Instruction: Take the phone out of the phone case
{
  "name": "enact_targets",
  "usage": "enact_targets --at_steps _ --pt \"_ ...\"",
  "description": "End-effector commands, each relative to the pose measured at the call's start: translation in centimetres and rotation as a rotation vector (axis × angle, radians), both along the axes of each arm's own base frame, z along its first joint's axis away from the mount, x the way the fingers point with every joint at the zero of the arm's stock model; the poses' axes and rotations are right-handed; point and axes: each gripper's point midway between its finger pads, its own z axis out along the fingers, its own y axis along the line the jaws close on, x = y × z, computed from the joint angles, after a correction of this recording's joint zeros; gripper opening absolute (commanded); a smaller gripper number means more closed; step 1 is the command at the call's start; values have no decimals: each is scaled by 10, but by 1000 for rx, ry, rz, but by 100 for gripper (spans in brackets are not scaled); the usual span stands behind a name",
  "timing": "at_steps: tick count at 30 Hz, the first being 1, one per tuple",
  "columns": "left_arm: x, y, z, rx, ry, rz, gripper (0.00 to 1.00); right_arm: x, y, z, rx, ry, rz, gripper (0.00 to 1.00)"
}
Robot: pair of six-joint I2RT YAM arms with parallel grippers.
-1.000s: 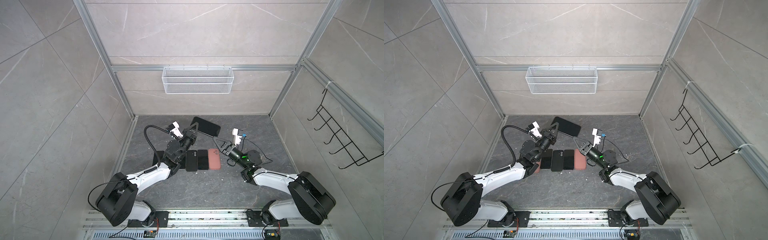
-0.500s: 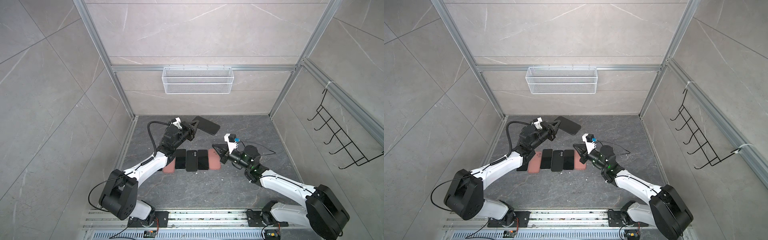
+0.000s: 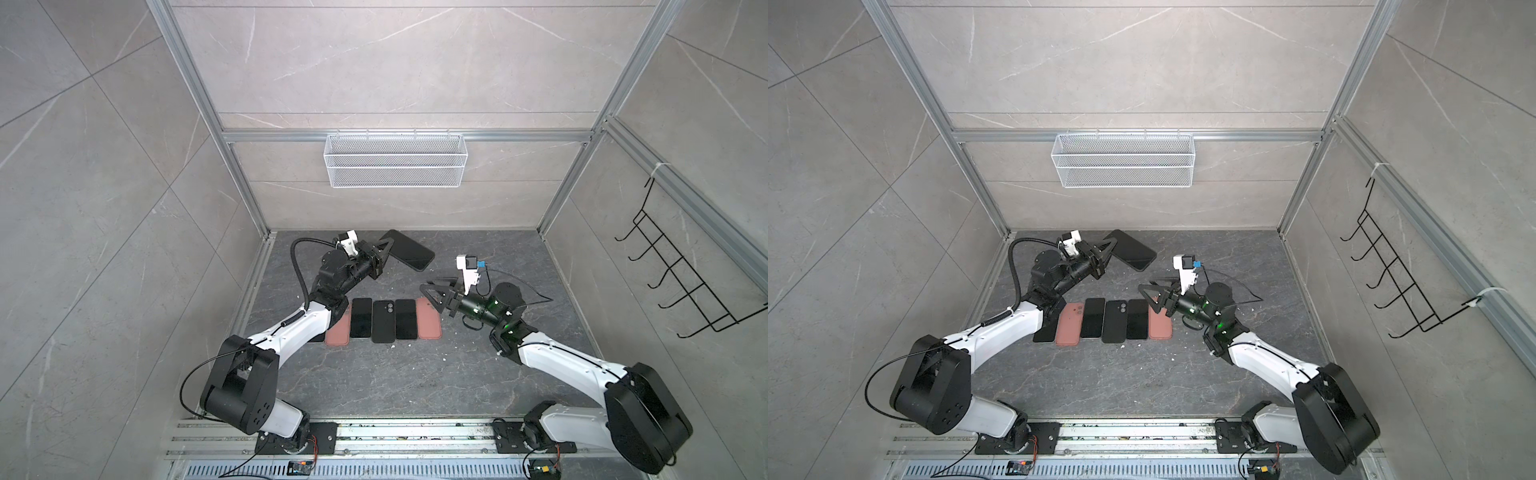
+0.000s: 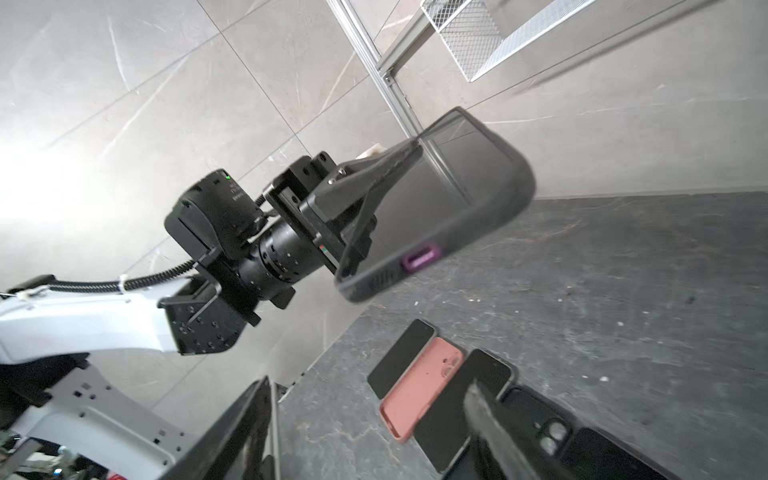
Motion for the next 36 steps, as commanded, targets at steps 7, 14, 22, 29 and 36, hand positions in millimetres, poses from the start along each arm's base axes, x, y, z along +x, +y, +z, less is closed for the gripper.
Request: enact_targets --at_steps 7,14,22,29,36 --pt "-9 -4 42 -70 -168 -22 0 6 6 39 200 47 74 51" --pt "-11 -5 40 -66 -170 -22 0 20 2 39 271 70 79 31" --pt "-11 -6 41 -62 -171 -23 0 23 7 31 267 110 112 5" --pt "-5 -9 33 -71 -44 -32 0 21 15 6 169 68 131 0" --pt "-8 -25 45 -54 43 -95 0 31 33 -56 -399 -244 -64 0"
